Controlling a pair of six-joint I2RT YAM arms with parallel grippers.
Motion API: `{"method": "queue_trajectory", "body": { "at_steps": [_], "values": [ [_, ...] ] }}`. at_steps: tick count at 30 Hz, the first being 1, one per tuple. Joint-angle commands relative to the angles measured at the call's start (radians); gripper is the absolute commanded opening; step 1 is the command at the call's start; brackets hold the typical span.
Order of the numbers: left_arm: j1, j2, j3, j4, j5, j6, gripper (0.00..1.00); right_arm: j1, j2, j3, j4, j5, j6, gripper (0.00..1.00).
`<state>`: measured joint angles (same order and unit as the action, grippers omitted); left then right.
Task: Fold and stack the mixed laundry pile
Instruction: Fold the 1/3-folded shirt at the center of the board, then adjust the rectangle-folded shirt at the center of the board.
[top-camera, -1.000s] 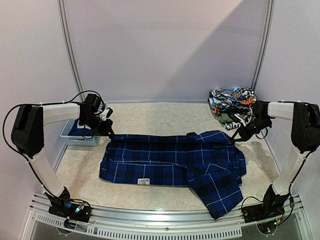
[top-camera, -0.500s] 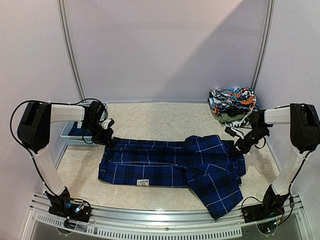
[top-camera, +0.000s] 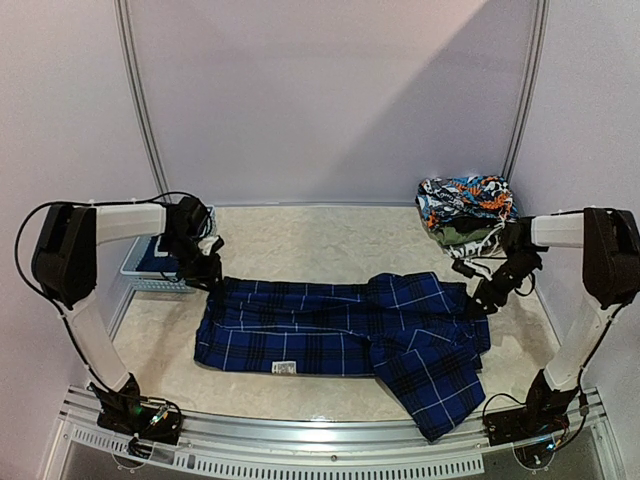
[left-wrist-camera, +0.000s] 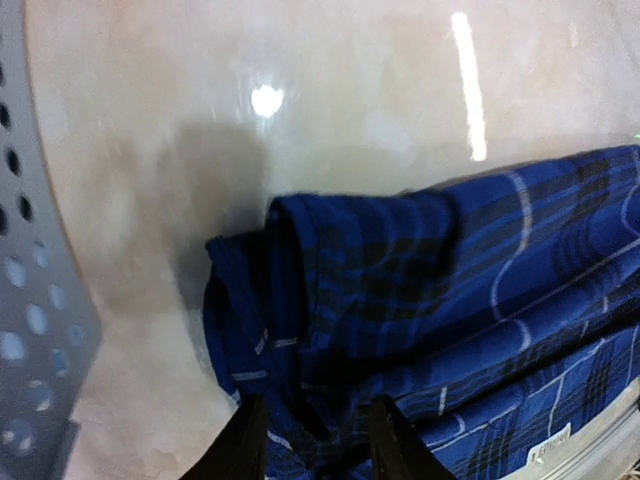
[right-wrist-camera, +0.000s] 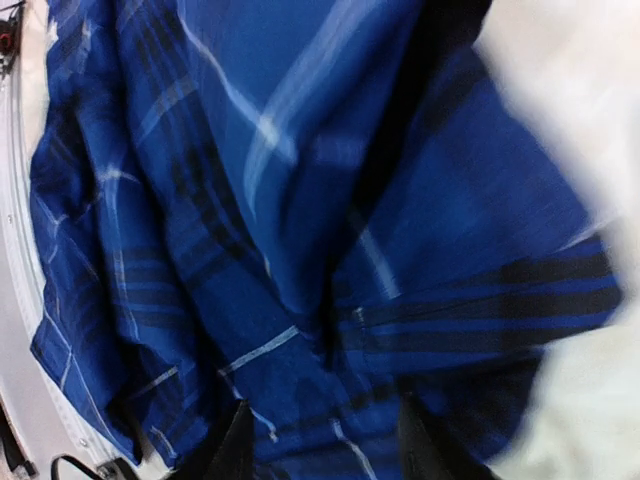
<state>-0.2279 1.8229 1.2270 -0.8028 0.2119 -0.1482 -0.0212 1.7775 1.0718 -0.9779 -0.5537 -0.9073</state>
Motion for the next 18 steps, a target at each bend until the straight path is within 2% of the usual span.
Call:
{"method": "queue_trajectory", "body": {
  "at_steps": [1, 4, 8, 12, 18],
  "values": [
    [-0.046, -0.107, 0.145, -0.008, -0.039, -0.008, 0.39, -0.014, -0.087, 0.178, -0.094, -0.055, 0.017, 0.57],
    [-0.118, -0.086, 0.213, 0.039, -0.043, -0.041, 0.4, -0.013, -0.057, 0.281, -0.061, -0.091, 0.125, 0.64],
    [-0.226, -0.008, 0.274, 0.127, -0.057, -0.1, 0.39, -0.012, 0.052, 0.401, 0.033, -0.096, 0.341, 0.67],
    [-0.317, 0.107, 0.342, 0.213, -0.022, -0.179, 0.37, -0.008, 0.253, 0.586, -0.053, -0.109, 0.473, 0.68],
    [-0.438, 0.26, 0.416, 0.263, 0.018, -0.236, 0.35, -0.001, 0.543, 0.805, -0.202, -0.227, 0.534, 0.7]
  ]
}}
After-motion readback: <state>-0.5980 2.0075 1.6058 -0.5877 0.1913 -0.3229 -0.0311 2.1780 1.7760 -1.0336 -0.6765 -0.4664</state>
